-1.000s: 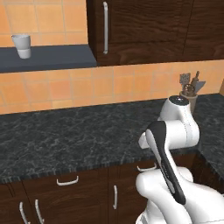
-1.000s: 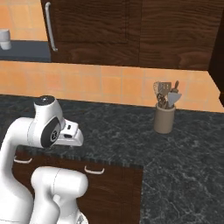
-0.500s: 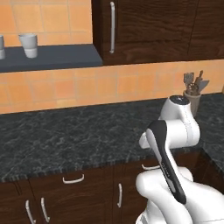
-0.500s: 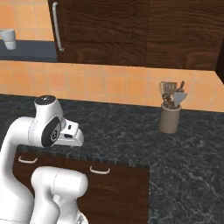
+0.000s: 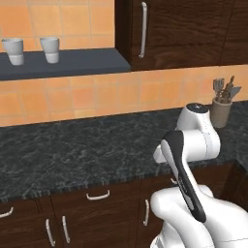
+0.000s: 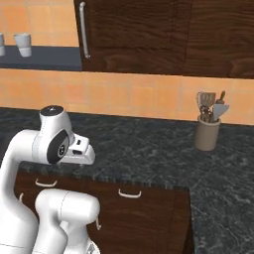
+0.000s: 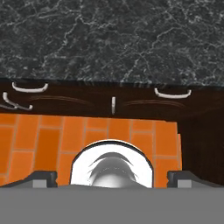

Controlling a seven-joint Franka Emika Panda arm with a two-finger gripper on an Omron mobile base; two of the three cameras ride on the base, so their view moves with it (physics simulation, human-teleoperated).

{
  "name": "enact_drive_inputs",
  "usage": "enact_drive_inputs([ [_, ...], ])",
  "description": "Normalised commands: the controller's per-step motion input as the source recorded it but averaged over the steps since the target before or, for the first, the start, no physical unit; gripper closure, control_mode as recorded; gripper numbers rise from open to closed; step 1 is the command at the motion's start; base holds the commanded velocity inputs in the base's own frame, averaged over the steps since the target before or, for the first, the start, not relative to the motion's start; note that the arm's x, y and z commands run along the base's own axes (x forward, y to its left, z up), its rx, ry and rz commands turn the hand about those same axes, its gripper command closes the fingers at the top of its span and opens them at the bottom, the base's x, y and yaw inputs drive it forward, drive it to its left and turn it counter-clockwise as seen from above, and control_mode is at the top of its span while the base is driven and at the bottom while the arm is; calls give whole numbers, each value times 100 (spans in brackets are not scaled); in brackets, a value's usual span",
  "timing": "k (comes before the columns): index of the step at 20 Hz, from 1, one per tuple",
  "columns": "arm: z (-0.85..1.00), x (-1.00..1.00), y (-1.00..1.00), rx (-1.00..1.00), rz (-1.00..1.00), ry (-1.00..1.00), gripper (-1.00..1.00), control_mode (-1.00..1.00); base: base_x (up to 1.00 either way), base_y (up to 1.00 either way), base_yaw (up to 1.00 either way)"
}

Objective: Take a straw from the drawer in front and place it inside the glass cup on the dining counter.

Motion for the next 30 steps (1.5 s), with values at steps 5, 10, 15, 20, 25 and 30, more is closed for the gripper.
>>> enact_drive_inputs([
  [5,0,0,0,0,0,0,-100,100,-35,42,-25],
  [10,0,0,0,0,0,0,-100,100,-30,45,-32],
  [15,0,0,0,0,0,0,-100,100,-36,41,-41],
  [20,0,0,0,0,0,0,-100,100,-27,32,-48],
  [25,0,0,0,0,0,0,-100,100,-17,46,-47],
  [30,0,0,0,0,0,0,-100,100,-19,44,-46],
])
